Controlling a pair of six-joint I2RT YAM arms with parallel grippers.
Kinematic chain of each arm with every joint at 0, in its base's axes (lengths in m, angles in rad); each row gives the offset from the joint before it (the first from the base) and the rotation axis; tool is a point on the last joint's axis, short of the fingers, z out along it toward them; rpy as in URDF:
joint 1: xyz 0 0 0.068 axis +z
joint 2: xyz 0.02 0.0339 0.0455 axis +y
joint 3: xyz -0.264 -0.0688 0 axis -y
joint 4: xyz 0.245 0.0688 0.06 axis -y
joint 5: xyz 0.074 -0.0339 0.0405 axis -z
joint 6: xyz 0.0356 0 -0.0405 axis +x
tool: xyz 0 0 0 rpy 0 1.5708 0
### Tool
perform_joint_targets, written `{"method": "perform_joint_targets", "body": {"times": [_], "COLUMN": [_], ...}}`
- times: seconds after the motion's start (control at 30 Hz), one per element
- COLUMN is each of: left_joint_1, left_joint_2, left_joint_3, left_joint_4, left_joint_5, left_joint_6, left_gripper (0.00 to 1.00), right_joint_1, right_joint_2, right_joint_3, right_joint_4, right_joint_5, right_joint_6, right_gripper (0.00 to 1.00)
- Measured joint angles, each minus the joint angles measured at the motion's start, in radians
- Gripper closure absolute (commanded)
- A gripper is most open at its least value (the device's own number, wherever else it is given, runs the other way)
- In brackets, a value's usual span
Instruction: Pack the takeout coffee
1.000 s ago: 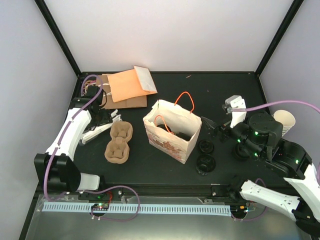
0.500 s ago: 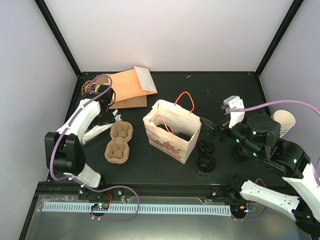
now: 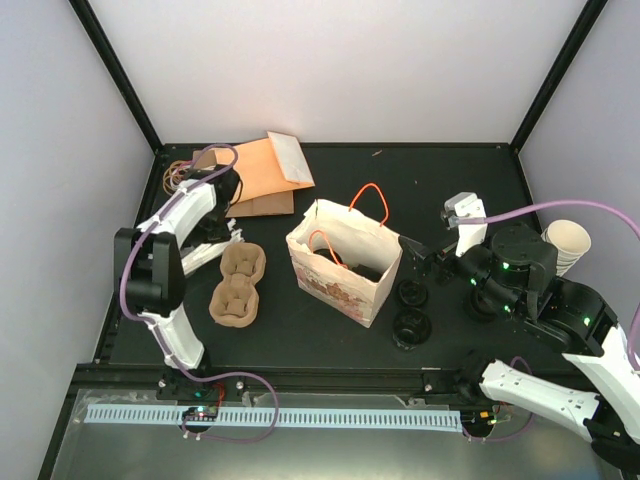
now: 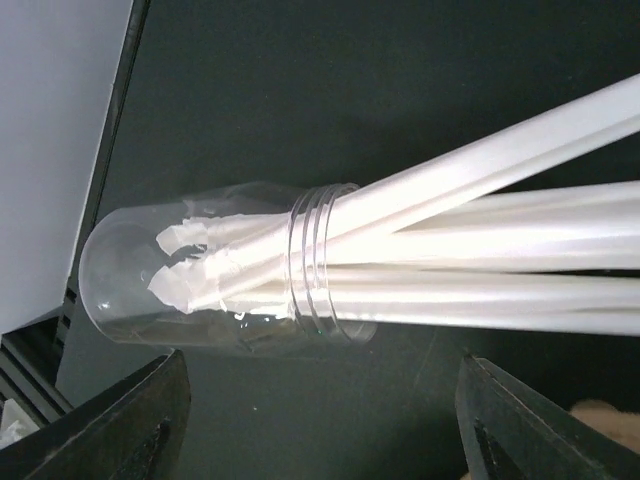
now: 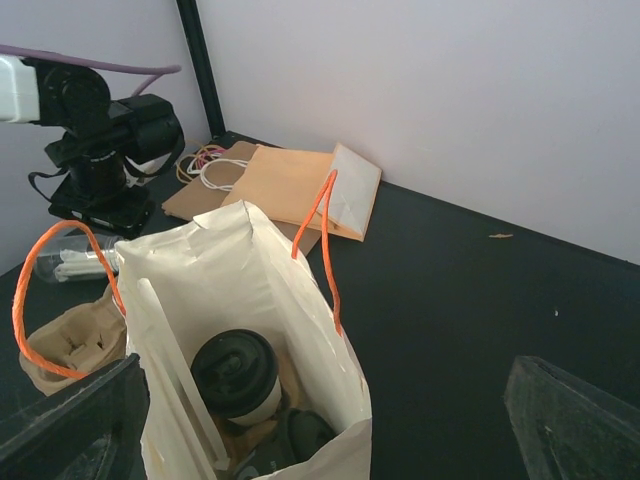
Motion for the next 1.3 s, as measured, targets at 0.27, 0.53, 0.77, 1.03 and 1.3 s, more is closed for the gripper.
{"method": "perform_joint_targets", "body": {"times": [0.27,0.53,0.77,1.03,1.3], "left_joint_1": [-0.001,-0.002,-0.002,-0.002,-0.002], "left_joint_2": [0.117,0.203,0.275,0.325,0.345], "left_joint_3": [0.036,0.067,0.074,0.090,0.093], "left_joint_4": [-0.034,-0.071,-0.112,-0.135,-0.169], "left_joint_5": [-0.071,-0.150,-0.226,-0.269,-0.315], "left_joint_6": [0.000,-0.001,-0.001,0.001,-0.005], "left_gripper": [0.31,0.36,0.38,0.46,0.53], "right_joint_1": [0.000,0.000,0.000,0.000,0.000], "right_joint_2": [0.000,0.000,0.000,0.000,0.000], "right_joint_3": [0.000,0.000,0.000,0.000,0.000], "right_joint_4": [0.000,0.001,0.000,0.000,0.000], "right_joint_5": [-0.002,-0.009,-0.010,-0.011,-0.018], "right_joint_6": [-0.002,-0.002,-0.002,-0.002,-0.002], "right_gripper": [0.00,0.00,0.00,0.00,0.00]}}
